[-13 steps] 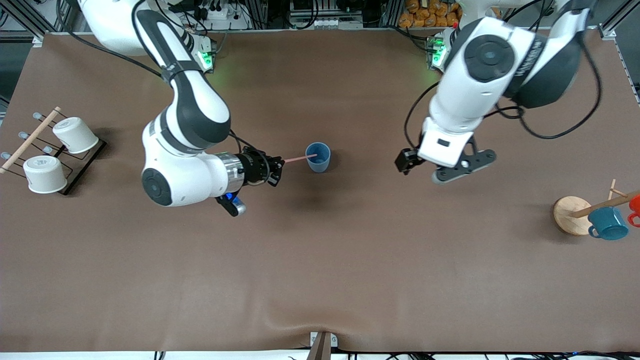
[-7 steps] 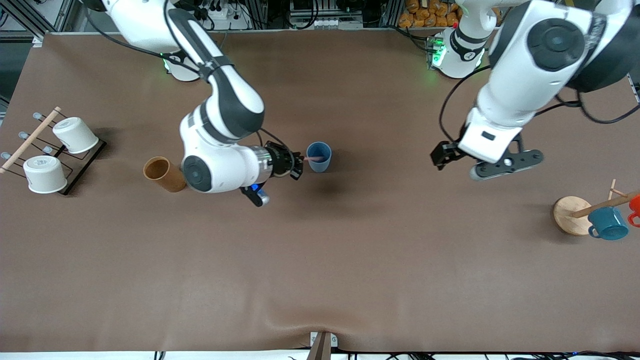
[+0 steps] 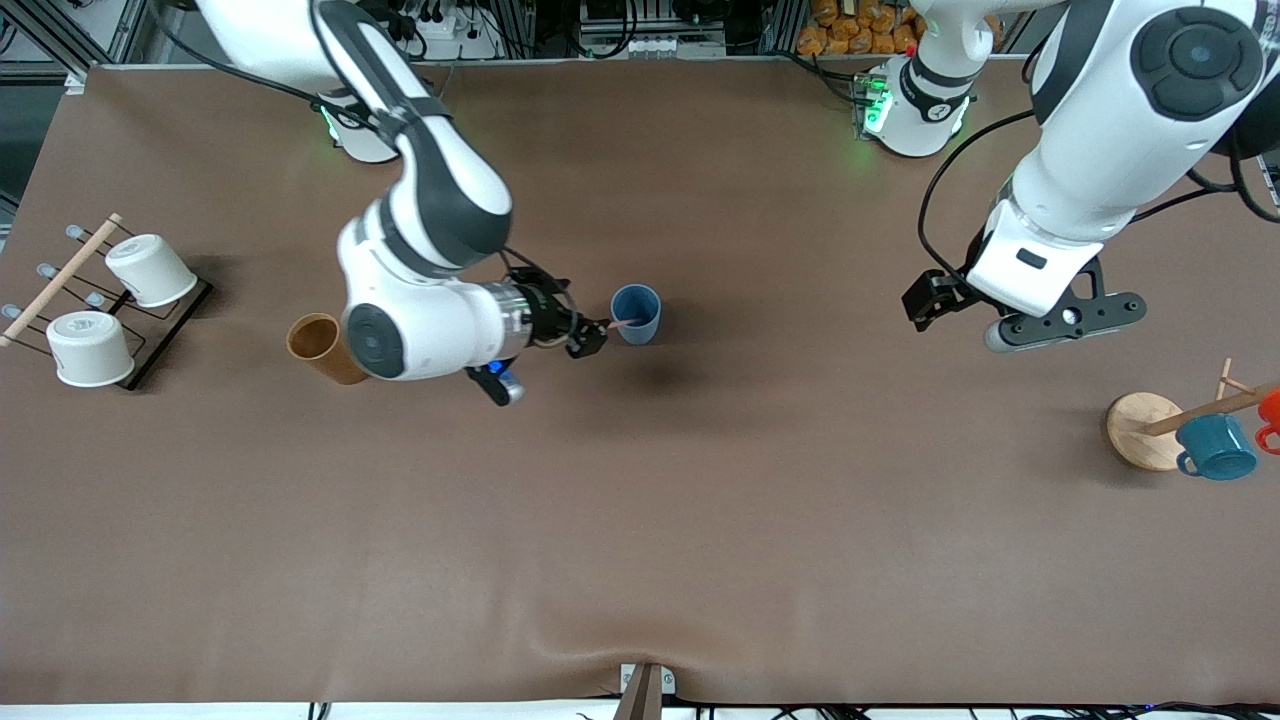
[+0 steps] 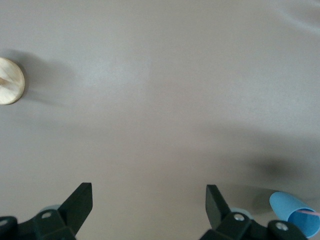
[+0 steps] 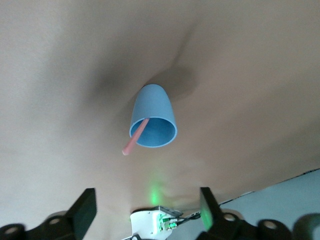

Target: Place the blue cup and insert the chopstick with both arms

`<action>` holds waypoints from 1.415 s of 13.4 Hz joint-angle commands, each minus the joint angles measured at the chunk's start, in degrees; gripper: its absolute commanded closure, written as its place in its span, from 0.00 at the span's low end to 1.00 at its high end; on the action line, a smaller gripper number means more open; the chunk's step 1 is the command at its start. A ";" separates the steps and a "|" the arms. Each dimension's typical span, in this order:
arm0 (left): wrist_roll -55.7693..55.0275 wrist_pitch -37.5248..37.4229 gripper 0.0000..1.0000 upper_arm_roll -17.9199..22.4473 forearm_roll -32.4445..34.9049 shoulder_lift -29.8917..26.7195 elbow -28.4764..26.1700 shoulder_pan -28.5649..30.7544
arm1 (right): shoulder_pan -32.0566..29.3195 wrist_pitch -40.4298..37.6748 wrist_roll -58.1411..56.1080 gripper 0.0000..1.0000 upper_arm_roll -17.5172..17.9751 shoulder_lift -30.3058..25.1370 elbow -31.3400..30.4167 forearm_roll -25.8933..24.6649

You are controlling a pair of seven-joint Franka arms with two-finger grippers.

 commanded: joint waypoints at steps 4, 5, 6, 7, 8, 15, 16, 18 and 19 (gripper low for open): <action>10.84 -4.36 0.00 5.39 -1.52 -2.72 1.36 0.07 | -10.67 -12.11 -5.12 0.00 0.55 -1.65 7.31 -7.36; 13.39 -5.41 0.00 7.94 -1.52 -3.25 1.36 -1.42 | -12.60 -12.82 -8.72 0.00 0.47 -1.74 7.84 -8.16; 15.59 -6.03 0.00 10.40 -2.39 -3.87 1.28 -2.31 | -13.84 -12.83 -12.07 0.00 0.29 -1.74 8.20 -9.99; 18.05 -6.13 0.00 12.77 -3.35 -4.48 1.19 -2.84 | -14.37 -12.57 -15.15 0.00 0.29 -1.74 8.98 -13.40; 21.21 -6.13 0.00 14.88 -3.80 -5.10 0.93 -3.10 | -14.47 -12.56 -18.92 0.00 0.38 -1.74 10.47 -17.70; 27.73 -9.47 0.00 23.69 -5.12 -7.38 -0.30 -5.83 | -23.51 -12.92 -55.63 0.00 1.26 -8.67 10.93 -31.08; 28.09 -9.47 0.00 24.22 -5.21 -8.08 -0.83 -5.92 | -24.30 -13.35 -58.83 0.00 1.26 -9.99 10.14 -31.63; 28.18 -9.38 0.00 24.40 -5.21 -9.32 -2.32 -6.09 | -24.66 -14.32 -60.00 0.00 1.34 -12.80 9.17 -31.81; 28.27 -9.38 0.00 24.40 -5.21 -9.58 -2.50 -6.09 | -24.57 -14.50 -60.00 0.00 1.69 -14.73 7.77 -31.98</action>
